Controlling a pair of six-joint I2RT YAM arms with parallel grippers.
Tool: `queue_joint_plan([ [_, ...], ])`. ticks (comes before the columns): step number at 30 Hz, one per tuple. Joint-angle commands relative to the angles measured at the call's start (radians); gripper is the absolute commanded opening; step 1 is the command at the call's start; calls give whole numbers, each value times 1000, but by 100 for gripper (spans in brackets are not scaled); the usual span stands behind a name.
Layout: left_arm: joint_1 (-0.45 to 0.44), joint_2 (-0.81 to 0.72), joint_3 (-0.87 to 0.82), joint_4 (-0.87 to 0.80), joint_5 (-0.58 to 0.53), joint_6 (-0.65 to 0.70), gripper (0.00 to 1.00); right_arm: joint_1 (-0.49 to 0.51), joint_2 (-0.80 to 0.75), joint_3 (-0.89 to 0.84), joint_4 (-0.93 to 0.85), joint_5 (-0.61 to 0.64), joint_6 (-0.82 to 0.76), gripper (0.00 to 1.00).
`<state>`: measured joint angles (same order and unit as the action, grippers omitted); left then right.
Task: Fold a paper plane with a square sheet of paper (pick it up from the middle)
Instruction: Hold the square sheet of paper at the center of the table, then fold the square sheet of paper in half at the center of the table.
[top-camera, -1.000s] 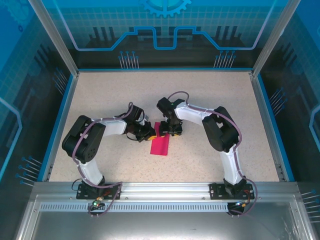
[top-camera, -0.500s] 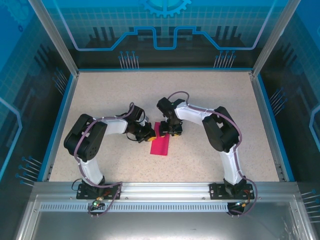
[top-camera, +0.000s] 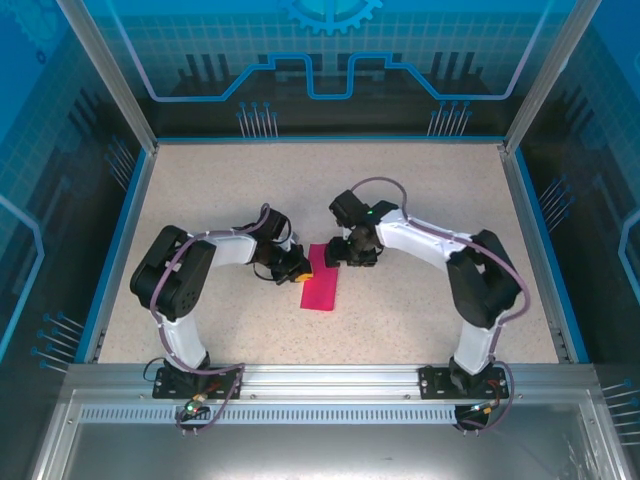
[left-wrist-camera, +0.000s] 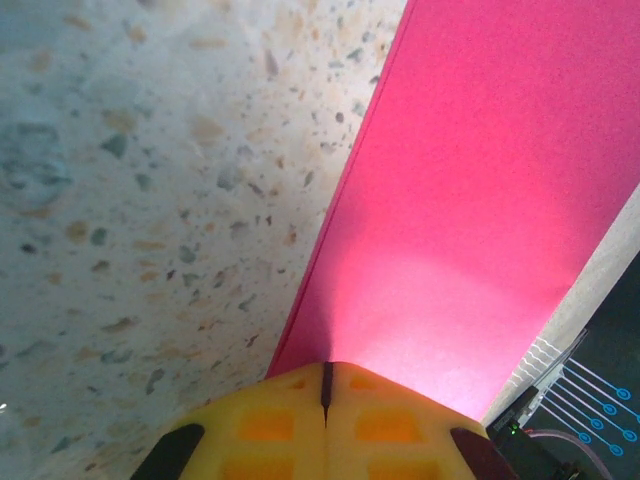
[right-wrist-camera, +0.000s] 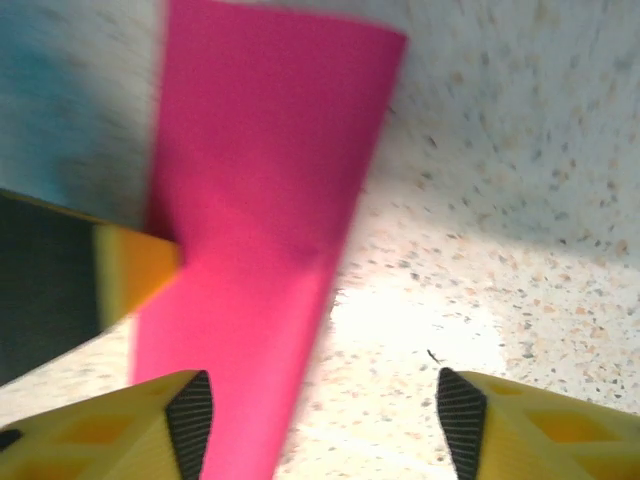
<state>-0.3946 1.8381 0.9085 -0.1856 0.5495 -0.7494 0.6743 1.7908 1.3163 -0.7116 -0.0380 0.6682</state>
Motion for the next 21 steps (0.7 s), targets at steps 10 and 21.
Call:
queue_joint_plan([
  [10,-11,103,-25,-168,-151,-9,0,77,164,41,169,-125,102,0],
  [21,-12,121,-37,-183,-177,-34,0,78,242,15,192,-141,90,0],
])
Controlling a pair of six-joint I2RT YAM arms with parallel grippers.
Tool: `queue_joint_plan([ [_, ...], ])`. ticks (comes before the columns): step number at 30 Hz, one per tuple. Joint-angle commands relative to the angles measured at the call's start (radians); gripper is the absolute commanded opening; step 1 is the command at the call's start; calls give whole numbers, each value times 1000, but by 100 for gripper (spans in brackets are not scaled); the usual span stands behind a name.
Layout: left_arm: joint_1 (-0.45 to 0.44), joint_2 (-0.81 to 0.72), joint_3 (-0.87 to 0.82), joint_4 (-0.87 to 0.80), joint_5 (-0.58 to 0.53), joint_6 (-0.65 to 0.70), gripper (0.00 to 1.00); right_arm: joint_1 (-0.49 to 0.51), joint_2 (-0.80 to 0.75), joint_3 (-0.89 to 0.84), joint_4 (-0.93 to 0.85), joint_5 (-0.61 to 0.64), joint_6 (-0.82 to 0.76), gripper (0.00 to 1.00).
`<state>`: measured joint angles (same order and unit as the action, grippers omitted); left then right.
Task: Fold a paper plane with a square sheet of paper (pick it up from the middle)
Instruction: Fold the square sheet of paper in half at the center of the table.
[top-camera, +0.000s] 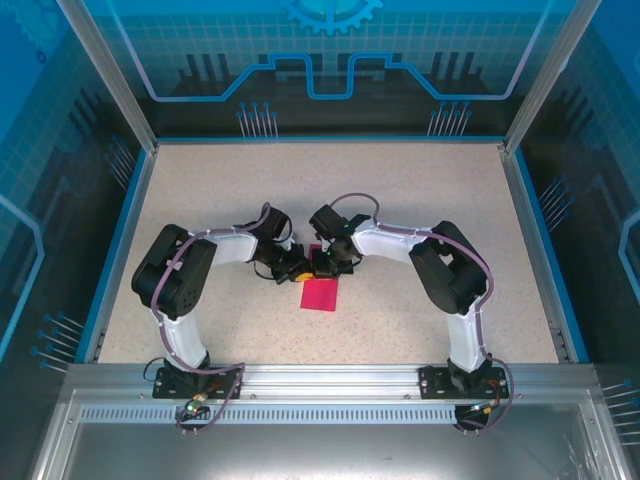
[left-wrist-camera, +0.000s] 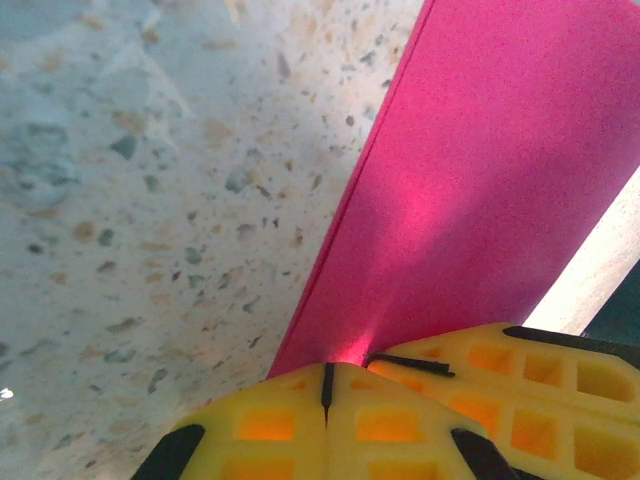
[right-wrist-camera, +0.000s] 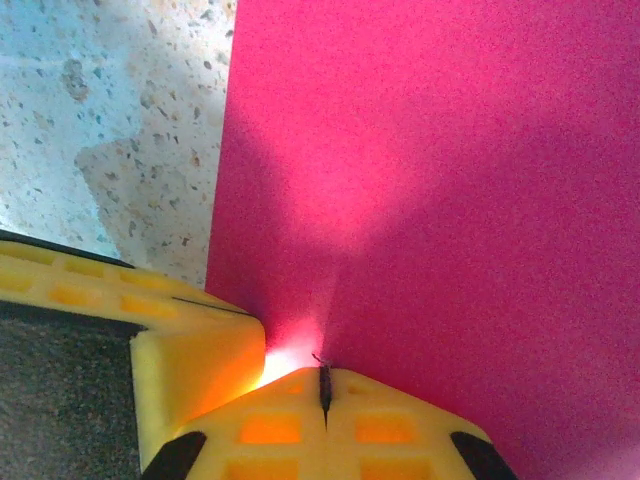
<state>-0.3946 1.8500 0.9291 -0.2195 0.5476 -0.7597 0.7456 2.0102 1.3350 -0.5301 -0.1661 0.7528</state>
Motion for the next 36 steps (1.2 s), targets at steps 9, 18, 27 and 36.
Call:
queue_joint_plan([
  [9,-10,131,-85,-163,-218,-20,0,-27,-76,-187,93,2,-19,0],
  [18,-8,139,-76,-201,-257,0,0,-83,-223,-442,153,-27,-32,0],
  [27,-7,143,-68,-193,-239,1,0,-44,-336,-333,128,27,-25,0],
  [36,-10,144,-64,-197,-239,2,0,-25,-87,-154,259,-51,-29,0],
])
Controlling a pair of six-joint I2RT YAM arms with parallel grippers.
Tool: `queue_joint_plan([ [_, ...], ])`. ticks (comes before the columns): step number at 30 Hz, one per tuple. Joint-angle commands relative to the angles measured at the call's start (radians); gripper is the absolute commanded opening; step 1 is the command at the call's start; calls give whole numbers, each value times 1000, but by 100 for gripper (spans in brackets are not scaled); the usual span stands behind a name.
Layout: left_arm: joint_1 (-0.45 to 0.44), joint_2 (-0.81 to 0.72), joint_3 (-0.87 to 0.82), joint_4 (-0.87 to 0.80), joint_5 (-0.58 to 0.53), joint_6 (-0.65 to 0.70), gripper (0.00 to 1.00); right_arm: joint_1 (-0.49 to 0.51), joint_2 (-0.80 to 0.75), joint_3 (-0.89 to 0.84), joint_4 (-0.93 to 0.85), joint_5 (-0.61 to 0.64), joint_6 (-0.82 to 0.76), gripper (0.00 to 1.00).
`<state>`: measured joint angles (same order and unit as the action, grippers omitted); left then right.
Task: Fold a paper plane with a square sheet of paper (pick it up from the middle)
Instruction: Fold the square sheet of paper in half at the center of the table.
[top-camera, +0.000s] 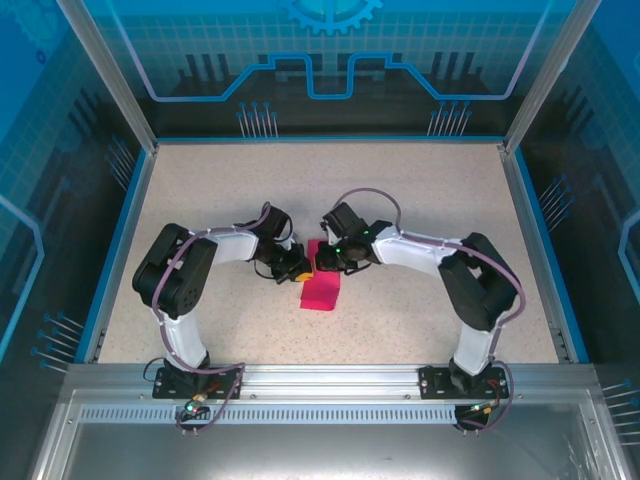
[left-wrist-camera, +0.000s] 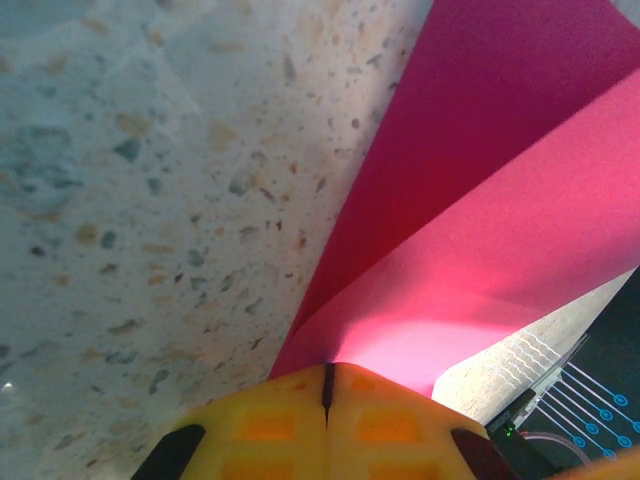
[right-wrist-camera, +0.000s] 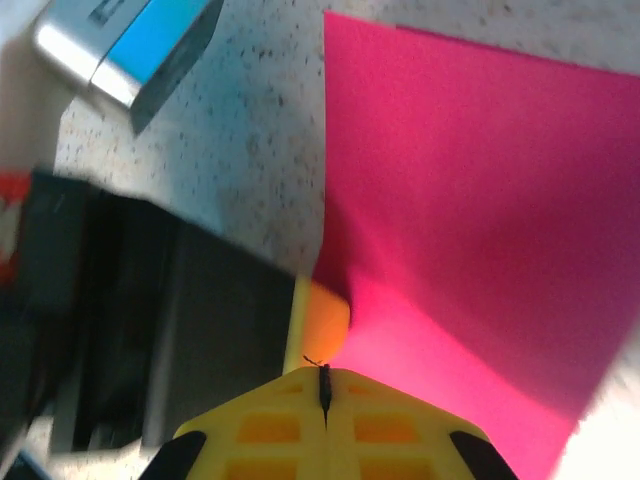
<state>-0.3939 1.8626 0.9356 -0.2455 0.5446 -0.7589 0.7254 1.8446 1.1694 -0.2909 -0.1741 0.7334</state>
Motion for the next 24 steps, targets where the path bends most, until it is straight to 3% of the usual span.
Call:
queue_joint_plan([
  [1,-10,132,-73,-171,-236,1,0,-6,95,14,27,-47,-9,0],
  [8,-8,139,-83,-173,-245,-5,0,-45,73,-116,65,-39,-1,0],
  [16,-8,148,-99,-176,-258,-13,0,-165,-96,-372,126,-24,-20,0],
  [19,-9,147,-94,-175,-252,-10,0,-192,-153,-366,104,-22,-41,0],
  [24,-8,143,-75,-183,-247,-5,0,-126,-166,-249,91,-48,-52,0],
])
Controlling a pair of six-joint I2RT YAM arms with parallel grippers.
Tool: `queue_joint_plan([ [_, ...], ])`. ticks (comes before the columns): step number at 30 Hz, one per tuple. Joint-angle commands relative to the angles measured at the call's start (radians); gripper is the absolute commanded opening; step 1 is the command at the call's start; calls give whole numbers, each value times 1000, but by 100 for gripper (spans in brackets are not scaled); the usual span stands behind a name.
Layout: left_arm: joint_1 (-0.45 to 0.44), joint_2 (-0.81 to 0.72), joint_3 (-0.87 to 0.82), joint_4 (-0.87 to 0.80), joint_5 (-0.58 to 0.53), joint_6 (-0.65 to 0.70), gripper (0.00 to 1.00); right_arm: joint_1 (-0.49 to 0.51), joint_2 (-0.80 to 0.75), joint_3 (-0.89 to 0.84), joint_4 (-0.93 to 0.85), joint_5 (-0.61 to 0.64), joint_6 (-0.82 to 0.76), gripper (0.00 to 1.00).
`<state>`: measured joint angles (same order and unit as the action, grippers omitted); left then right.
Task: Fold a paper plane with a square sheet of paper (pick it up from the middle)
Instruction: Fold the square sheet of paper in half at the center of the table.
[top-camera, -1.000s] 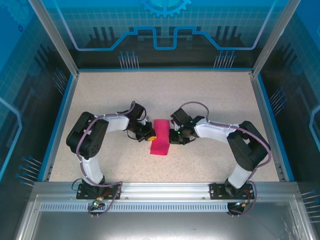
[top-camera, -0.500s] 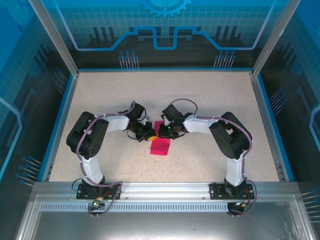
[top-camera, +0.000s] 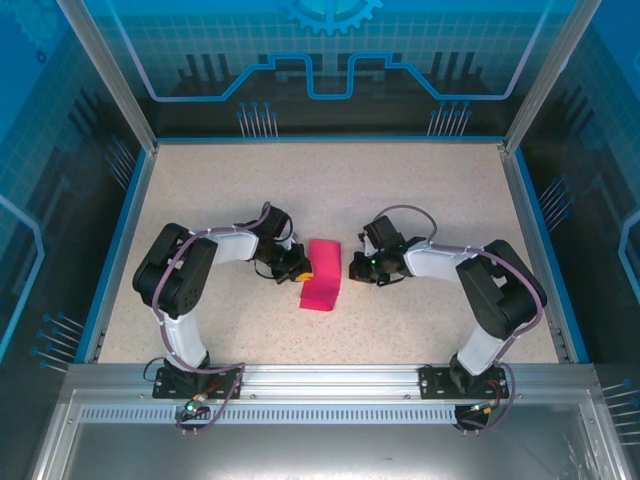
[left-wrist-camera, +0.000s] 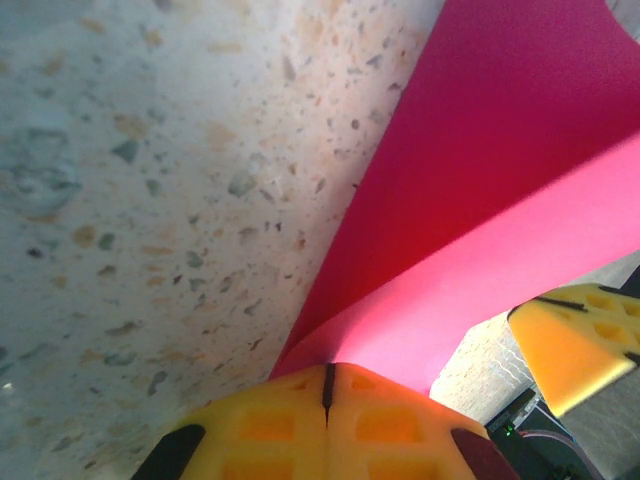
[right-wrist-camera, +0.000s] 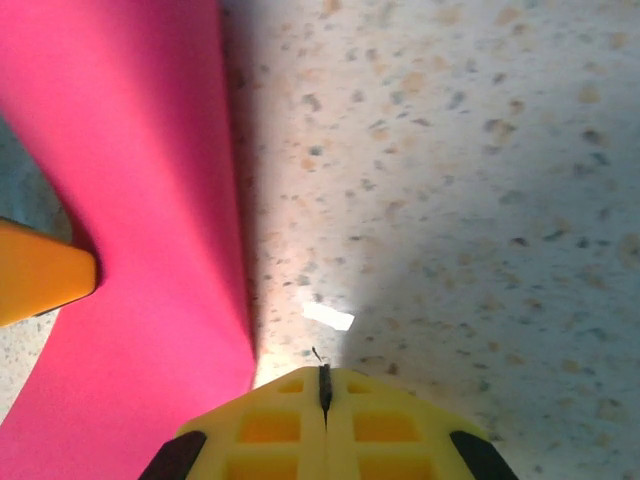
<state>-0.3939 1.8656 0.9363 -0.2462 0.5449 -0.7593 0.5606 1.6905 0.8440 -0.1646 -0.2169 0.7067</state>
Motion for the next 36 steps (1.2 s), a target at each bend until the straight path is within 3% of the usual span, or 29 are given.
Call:
queue_joint_plan([
  [1,-9,139,-73,-183,-247,-5,0,56,12,104,-39,-10,-26,0],
  [11,-9,139,-74,-189,-249,-6,0,105,180,153,-38,-60,10,0],
  [20,-9,136,-86,-181,-250,-21,0,42,39,5,-116,20,-13,0],
  [25,-9,135,-82,-181,-249,-15,0,35,-8,46,-95,11,-32,0],
  [36,-10,132,-80,-188,-249,-15,0,64,232,248,19,-83,-12,0],
])
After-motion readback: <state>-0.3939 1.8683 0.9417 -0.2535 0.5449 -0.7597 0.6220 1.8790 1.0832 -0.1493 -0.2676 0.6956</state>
